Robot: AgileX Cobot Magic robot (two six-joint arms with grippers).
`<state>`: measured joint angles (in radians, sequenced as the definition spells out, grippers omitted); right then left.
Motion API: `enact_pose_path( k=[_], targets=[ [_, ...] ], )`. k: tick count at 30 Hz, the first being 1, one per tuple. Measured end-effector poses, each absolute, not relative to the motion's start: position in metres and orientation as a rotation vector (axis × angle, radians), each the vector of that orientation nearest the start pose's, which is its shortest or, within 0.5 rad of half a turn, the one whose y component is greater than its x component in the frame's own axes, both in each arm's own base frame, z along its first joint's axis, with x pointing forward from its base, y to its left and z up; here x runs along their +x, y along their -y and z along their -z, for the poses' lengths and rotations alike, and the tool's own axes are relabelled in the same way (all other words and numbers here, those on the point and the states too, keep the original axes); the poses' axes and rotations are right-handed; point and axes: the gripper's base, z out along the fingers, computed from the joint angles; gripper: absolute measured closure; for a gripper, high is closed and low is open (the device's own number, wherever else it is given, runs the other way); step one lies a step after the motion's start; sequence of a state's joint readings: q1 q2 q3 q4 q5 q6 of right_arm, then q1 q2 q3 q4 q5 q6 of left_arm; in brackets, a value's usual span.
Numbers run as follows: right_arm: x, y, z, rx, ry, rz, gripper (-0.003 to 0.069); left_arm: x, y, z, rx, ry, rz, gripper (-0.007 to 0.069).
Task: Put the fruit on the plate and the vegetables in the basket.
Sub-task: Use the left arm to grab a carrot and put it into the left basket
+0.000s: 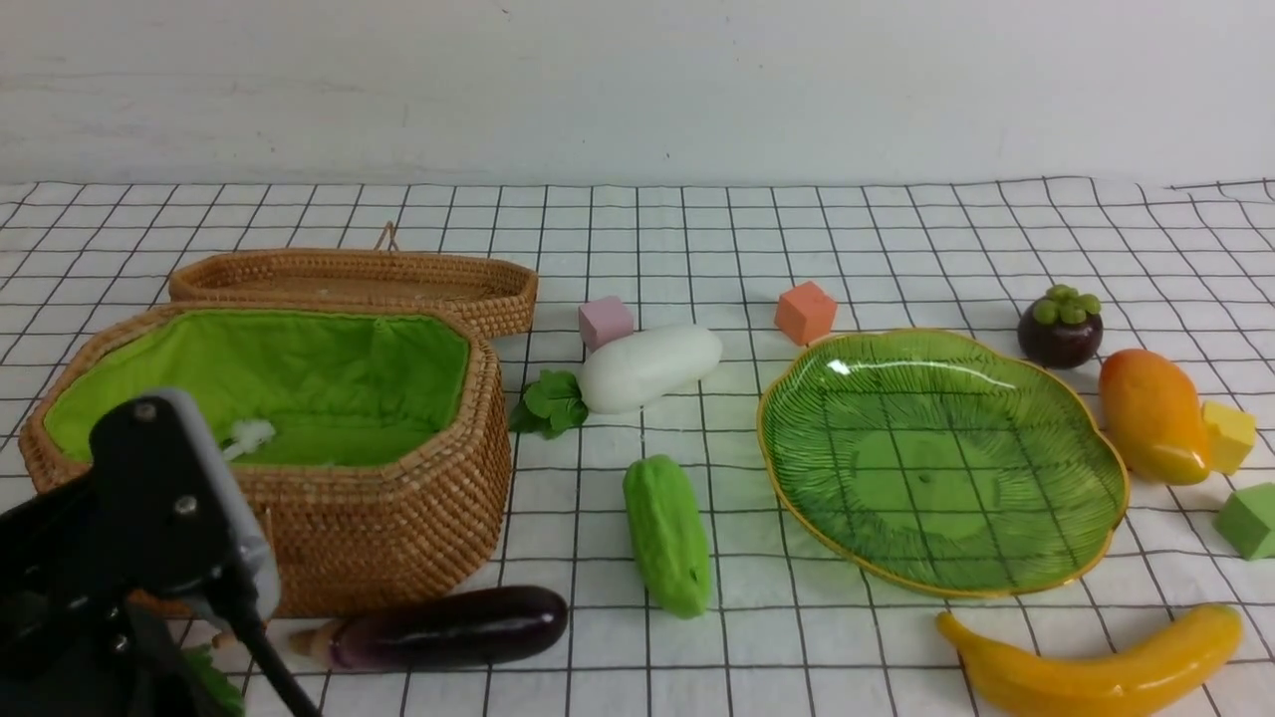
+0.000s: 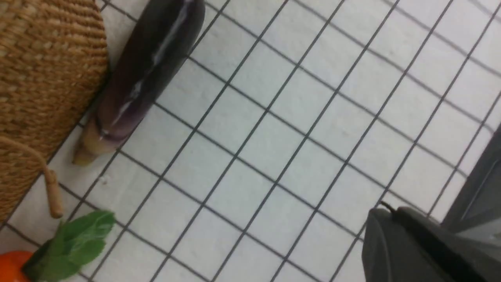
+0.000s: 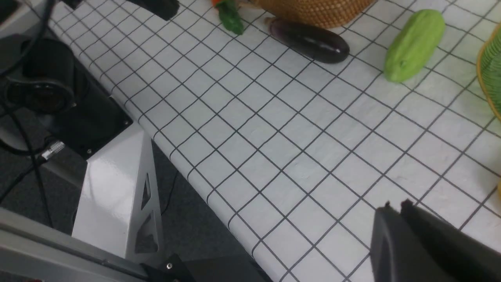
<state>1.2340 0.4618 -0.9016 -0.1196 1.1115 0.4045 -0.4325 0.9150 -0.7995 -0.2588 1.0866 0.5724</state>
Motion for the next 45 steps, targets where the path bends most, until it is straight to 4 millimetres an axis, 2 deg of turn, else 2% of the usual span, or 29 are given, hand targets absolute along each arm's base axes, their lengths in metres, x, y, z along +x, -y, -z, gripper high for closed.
enact_pose_path(
  k=[5, 11, 12, 15, 18, 21, 23, 26, 28, 29, 30, 34, 37, 45],
  targets=[
    [0.026, -0.039, -0.379, -0.917, -2.054, -0.756, 0.0607, 0.134, 0.073, -0.301, 1.218, -2.41, 0.204, 0.0638],
    [0.028, -0.038, -0.378, -0.918, -2.054, -0.708, 0.0596, 0.147, 0.036, -0.284, 1.044, -2.527, 0.057, 0.0638],
    [0.029, -0.038, -0.378, -0.918, -2.054, -0.708, 0.0595, 0.148, 0.035, -0.283, 1.046, -2.524, 0.052, 0.0638],
    [0.029, -0.037, -0.377, -0.919, -2.059, -0.699, 0.0592, 0.151, 0.027, -0.26, 1.124, -2.554, 0.004, 0.0638],
    [0.029, -0.037, -0.377, -0.922, -2.057, -0.697, 0.0589, 0.155, 0.023, -0.252, 1.195, -2.543, -0.076, 0.0638],
    [0.029, -0.037, -0.377, -0.946, -2.044, -0.683, 0.0584, 0.166, 0.016, -0.254, 1.246, -2.446, -0.253, 0.0623],
    [0.029, -0.037, -0.377, -0.955, -2.038, -0.677, 0.0581, 0.171, 0.013, -0.254, 1.277, -2.406, -0.334, 0.0596],
    [0.029, -0.037, -0.377, -0.969, -2.029, -0.67, 0.0578, 0.182, 0.008, -0.246, 1.362, -2.4, -0.435, 0.0494],
    [0.029, -0.037, -0.377, -0.97, -2.028, -0.669, 0.0576, 0.188, 0.006, -0.239, 1.421, -2.415, -0.474, 0.042],
    [0.029, -0.037, -0.377, -0.97, -2.028, -0.669, 0.0575, 0.189, 0.005, -0.239, 1.431, -2.414, -0.485, 0.0412],
    [0.029, -0.037, -0.377, -0.971, -2.028, -0.669, 0.0573, 0.192, 0.004, -0.235, 1.459, -2.413, -0.505, 0.0353],
    [0.029, -0.037, -0.377, -0.972, -2.027, -0.668, 0.0568, 0.2, 0.005, -0.231, 1.459, -2.385, -0.524, 0.0235],
    [0.029, -0.037, -0.377, -0.973, -2.03, -0.666, 0.0566, 0.204, 0.006, -0.225, 1.463, -2.324, -0.544, 0.0181],
    [0.029, -0.037, -0.377, -0.973, -2.031, -0.666, 0.056, 0.211, 0.002, -0.189, 1.64, -2.276, -0.603, 0.0166]
  ],
)
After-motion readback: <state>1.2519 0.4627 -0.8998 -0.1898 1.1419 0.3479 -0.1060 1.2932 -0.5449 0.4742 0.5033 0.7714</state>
